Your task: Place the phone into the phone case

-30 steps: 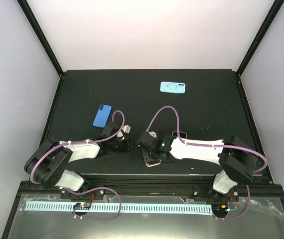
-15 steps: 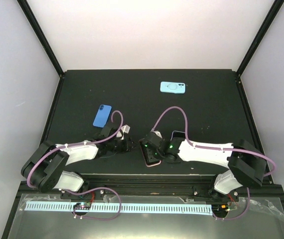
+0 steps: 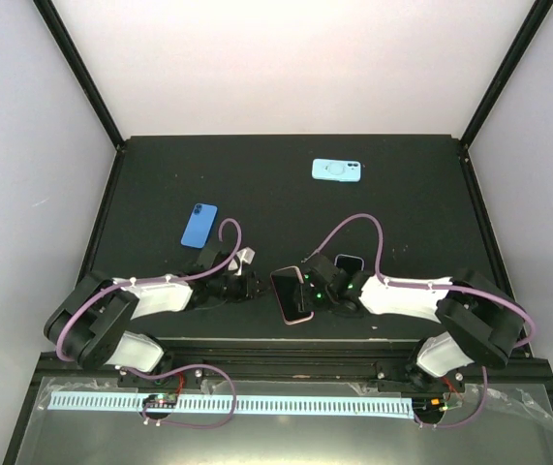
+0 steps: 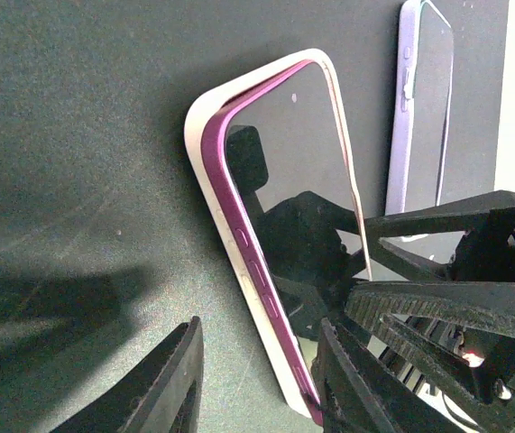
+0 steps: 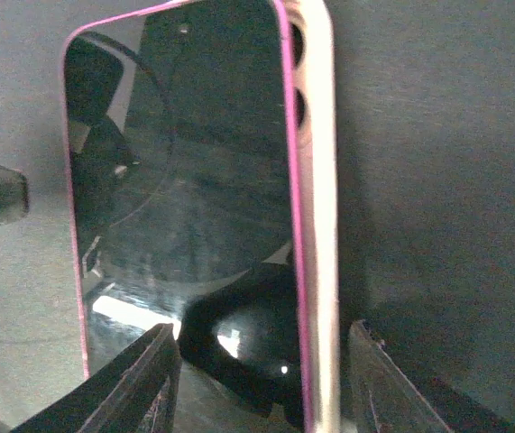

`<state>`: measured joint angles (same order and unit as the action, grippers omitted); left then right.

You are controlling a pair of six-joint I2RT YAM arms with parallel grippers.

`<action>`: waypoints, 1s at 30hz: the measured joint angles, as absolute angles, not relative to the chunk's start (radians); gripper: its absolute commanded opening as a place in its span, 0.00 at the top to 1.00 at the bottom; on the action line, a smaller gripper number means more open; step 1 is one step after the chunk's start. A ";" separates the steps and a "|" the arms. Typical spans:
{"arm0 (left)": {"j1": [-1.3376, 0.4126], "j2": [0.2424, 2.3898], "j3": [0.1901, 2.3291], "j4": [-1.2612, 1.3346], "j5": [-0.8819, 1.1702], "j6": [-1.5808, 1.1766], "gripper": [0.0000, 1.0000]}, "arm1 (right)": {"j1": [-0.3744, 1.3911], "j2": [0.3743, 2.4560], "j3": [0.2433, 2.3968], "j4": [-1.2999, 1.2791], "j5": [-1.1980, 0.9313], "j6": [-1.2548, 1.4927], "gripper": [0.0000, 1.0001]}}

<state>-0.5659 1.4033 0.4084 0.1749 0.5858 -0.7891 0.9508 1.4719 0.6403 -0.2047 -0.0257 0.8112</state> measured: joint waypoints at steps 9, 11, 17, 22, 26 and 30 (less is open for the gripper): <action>-0.574 1.412 0.401 0.181 0.591 -0.786 0.79 | 0.947 1.515 0.626 -0.052 -0.143 0.814 0.52; -0.575 1.421 0.401 0.183 0.591 -0.784 0.82 | 0.947 1.525 0.625 -0.026 -0.167 0.817 0.52; -0.576 1.434 0.400 0.184 0.587 -0.774 0.88 | 0.939 1.526 0.608 0.002 -0.175 0.839 0.56; -0.577 1.458 0.400 0.205 0.587 -0.767 0.93 | 0.919 1.526 0.579 0.059 -0.181 0.871 0.57; -0.579 1.471 0.402 0.232 0.587 -0.762 0.94 | 0.909 1.525 0.550 0.123 -0.188 0.885 0.57; -0.586 1.475 0.407 0.233 0.575 -0.759 0.94 | 0.906 1.525 0.538 0.151 -0.192 0.889 0.57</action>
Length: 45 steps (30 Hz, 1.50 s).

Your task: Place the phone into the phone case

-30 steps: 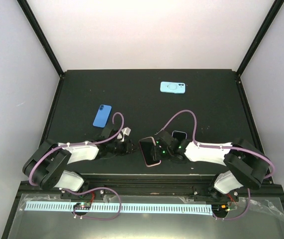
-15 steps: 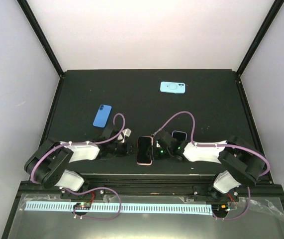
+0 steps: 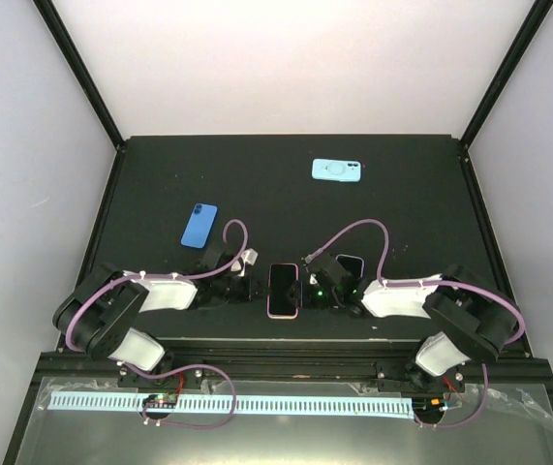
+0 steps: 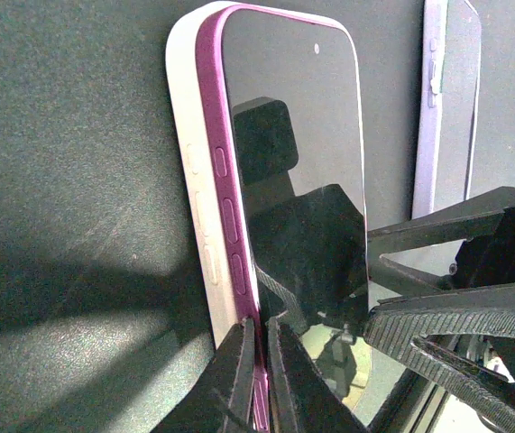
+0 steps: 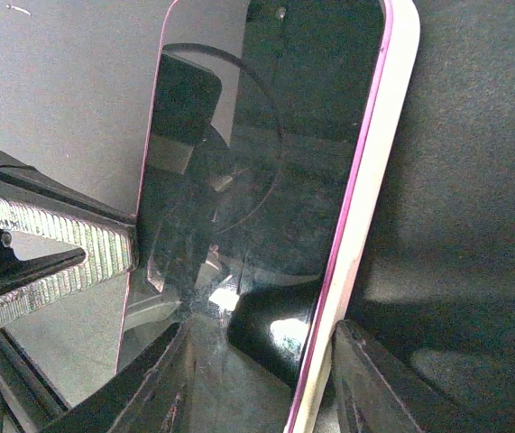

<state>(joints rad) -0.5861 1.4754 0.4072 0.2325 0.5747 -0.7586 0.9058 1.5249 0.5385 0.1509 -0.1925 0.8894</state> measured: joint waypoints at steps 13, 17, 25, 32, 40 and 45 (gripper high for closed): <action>-0.619 1.456 0.422 0.197 0.507 -0.736 0.90 | 0.863 1.480 0.452 0.294 -0.272 0.989 0.57; -0.622 1.437 0.418 0.179 0.488 -0.736 0.88 | 0.862 1.443 0.449 0.301 -0.285 1.025 0.56; -0.622 1.395 0.406 0.135 0.455 -0.735 0.86 | 0.857 1.447 0.445 0.388 -0.324 1.098 0.56; -0.614 1.380 0.398 0.122 0.447 -0.731 0.85 | 0.847 1.527 0.415 0.519 -0.354 1.169 0.57; -0.609 1.381 0.393 0.127 0.452 -0.718 0.87 | 0.850 1.555 0.427 0.473 -0.344 1.160 0.57; -0.609 1.381 0.393 0.128 0.458 -0.713 0.87 | 0.852 1.497 0.458 0.355 -0.286 1.104 0.56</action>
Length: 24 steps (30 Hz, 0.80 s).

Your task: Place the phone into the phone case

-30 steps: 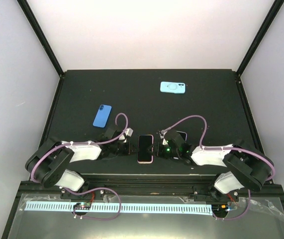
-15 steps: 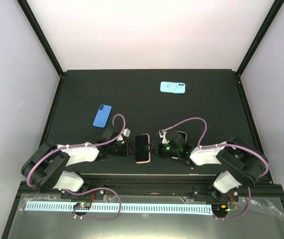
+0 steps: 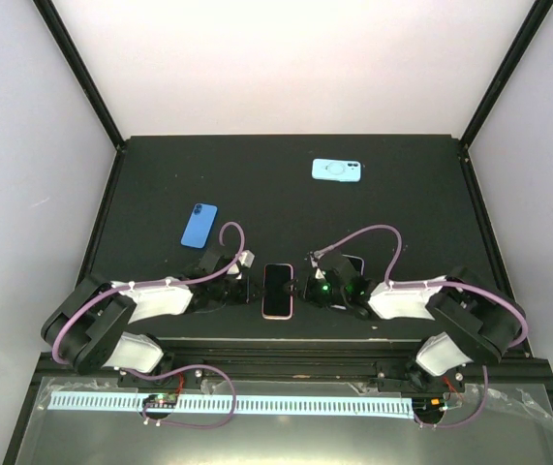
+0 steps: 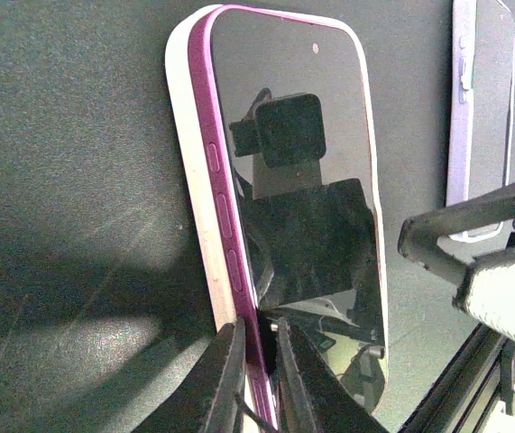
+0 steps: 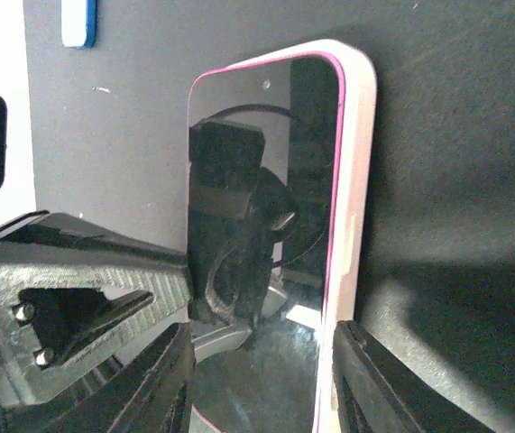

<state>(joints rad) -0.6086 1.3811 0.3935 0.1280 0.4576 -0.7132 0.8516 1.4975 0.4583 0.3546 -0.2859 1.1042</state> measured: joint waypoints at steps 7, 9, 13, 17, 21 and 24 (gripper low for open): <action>-0.603 1.383 0.393 0.128 0.467 -0.709 0.88 | 0.851 1.559 0.510 0.297 -0.260 1.071 0.51; -0.601 1.383 0.393 0.128 0.469 -0.709 0.88 | 0.851 1.584 0.524 0.307 -0.265 1.069 0.50; -0.592 1.383 0.390 0.128 0.473 -0.708 0.89 | 0.848 1.616 0.548 0.328 -0.277 1.066 0.50; -0.575 1.383 0.375 0.152 0.484 -0.712 0.89 | 0.839 1.633 0.541 0.384 -0.310 1.077 0.49; -0.565 1.388 0.370 0.164 0.499 -0.715 0.89 | 0.836 1.634 0.519 0.440 -0.338 1.101 0.50; -0.558 1.387 0.368 0.164 0.505 -0.715 0.88 | 0.832 1.634 0.505 0.492 -0.368 1.134 0.50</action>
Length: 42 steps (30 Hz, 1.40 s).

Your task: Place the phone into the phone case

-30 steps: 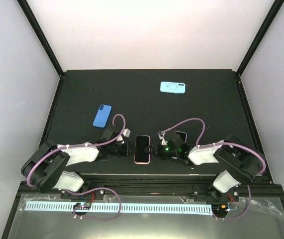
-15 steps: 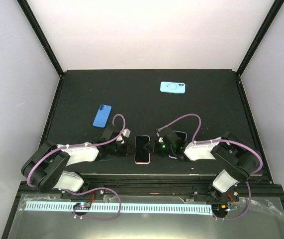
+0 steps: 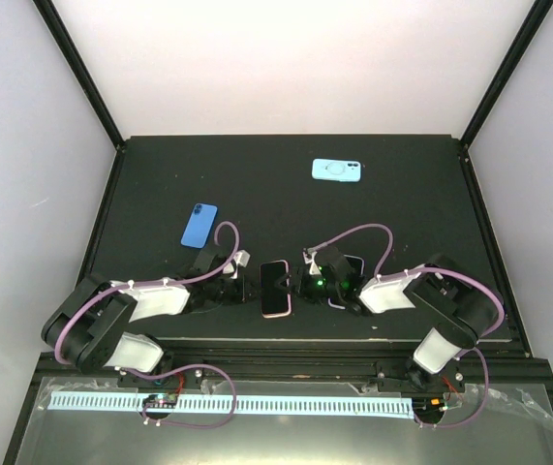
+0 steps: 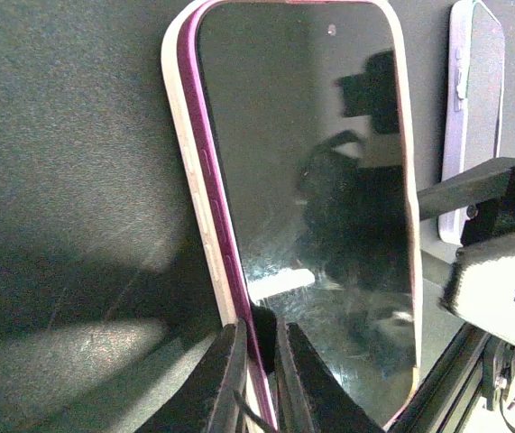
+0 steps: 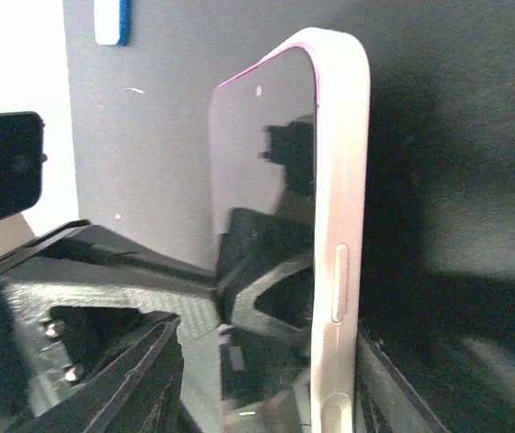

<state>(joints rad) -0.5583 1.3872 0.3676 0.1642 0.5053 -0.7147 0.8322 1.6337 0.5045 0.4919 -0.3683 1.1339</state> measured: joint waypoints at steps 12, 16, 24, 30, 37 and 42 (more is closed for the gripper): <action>-0.543 1.373 0.359 0.159 0.514 -0.716 0.85 | 0.831 1.639 0.490 0.569 -0.413 1.191 0.75; -0.543 1.367 0.353 0.164 0.519 -0.726 0.83 | 0.835 1.658 0.490 0.569 -0.414 1.197 0.88; -0.542 1.334 0.342 0.155 0.537 -0.747 0.68 | 0.835 1.663 0.490 0.579 -0.426 1.187 0.95; -0.496 1.185 0.337 0.101 0.578 -0.759 0.41 | 0.836 1.628 0.463 0.606 -0.471 1.175 0.97; -0.447 0.882 0.413 -0.081 0.593 -0.717 0.15 | 0.837 1.422 0.444 0.594 -0.524 1.137 0.97; -0.427 0.711 0.463 -0.136 0.626 -0.714 0.13 | 0.838 1.257 0.442 0.588 -0.557 1.118 0.97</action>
<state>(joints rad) -0.4271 0.7109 0.4633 -0.1360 0.6258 -0.7139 0.8379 1.2568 0.4423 0.5884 -0.5568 1.1183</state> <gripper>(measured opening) 0.865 0.110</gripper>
